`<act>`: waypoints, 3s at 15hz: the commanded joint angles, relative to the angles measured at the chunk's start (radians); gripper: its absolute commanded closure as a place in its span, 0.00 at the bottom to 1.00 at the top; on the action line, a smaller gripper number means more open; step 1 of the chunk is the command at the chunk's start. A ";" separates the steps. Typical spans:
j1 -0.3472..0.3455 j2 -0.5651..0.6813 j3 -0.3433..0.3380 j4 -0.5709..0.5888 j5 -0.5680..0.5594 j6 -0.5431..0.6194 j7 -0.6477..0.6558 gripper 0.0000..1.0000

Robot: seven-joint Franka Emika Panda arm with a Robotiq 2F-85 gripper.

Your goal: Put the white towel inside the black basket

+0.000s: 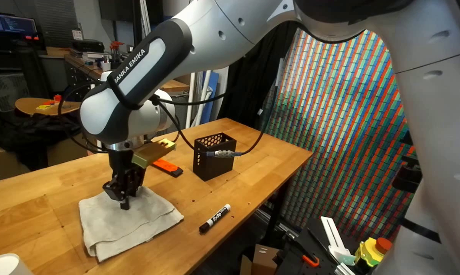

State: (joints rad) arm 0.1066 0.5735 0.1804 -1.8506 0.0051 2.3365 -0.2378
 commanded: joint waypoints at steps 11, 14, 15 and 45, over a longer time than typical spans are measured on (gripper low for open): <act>-0.004 -0.410 -0.038 -0.286 0.047 0.031 0.230 0.97; -0.027 -0.501 -0.080 -0.322 0.029 0.021 0.263 0.97; -0.037 -0.535 -0.095 -0.335 0.028 0.021 0.269 0.97; -0.154 -0.362 -0.287 -0.224 -0.334 0.153 0.403 0.97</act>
State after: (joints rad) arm -0.0596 0.2173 -0.0726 -2.0768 -0.2908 2.4987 0.1443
